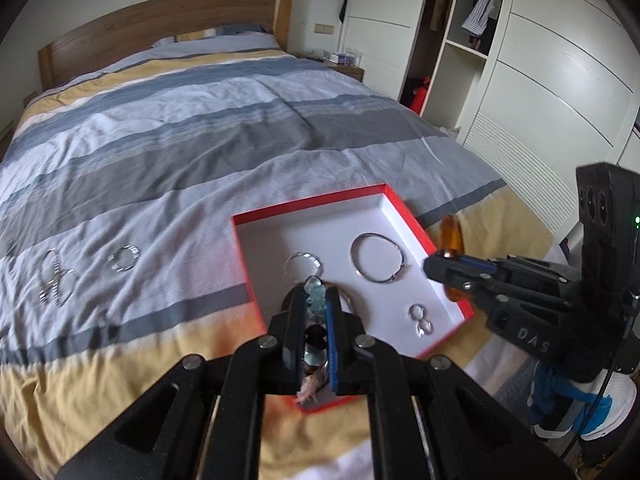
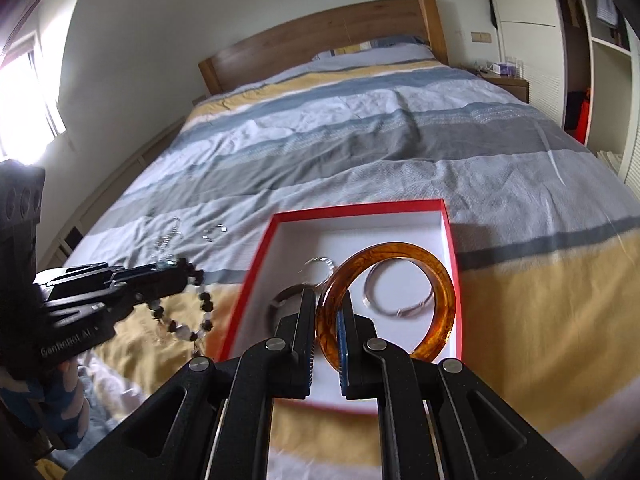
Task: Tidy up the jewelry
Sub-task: 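Carry the bead bracelet with the left tool into the red box while the right tool carries the amber bangle, then open both tools to release the bead bracelet and amber bangle into the box, then withdraw both open tools from the box and move toward the remaining jewelry, then grasp the silver chain necklace with the left tool while the right tool grasps a twisted silver ring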
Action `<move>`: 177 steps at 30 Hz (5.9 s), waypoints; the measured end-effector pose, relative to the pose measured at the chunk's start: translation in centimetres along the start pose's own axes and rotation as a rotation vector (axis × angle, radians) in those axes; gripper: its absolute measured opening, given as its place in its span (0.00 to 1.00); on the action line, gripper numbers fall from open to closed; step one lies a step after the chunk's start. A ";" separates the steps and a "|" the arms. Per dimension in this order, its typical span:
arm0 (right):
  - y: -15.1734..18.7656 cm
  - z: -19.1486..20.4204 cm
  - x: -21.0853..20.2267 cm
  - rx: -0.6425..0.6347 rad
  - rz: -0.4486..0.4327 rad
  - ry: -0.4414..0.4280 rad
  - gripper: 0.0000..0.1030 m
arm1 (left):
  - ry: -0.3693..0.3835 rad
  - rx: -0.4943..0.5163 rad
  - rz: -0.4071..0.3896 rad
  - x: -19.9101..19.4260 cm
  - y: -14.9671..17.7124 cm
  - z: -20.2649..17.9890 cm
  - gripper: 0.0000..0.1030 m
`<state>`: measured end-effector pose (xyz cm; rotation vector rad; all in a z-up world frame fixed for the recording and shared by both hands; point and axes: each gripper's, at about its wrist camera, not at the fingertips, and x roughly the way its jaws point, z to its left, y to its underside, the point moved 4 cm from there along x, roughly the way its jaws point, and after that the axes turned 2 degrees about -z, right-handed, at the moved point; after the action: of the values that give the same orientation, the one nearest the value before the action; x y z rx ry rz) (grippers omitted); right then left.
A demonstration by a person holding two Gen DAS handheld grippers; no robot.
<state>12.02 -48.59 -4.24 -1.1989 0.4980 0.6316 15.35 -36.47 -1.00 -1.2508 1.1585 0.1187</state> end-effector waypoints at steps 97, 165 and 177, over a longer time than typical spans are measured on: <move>5.4 11.8 -16.4 0.016 -0.120 0.174 0.55 | -0.249 -0.111 -0.187 -21.5 10.7 4.2 0.47; 1.7 20.5 7.9 -0.154 0.146 -0.038 0.63 | -0.367 -0.385 -0.003 -10.6 12.6 27.1 0.47; -4.4 21.2 17.1 -0.186 0.134 -0.043 0.70 | -0.250 -0.475 -0.048 -2.8 5.0 34.3 0.47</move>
<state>28.05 -26.21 -6.24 -1.3316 0.4944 0.8304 31.92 -6.48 -6.81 -1.6258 0.9074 0.5240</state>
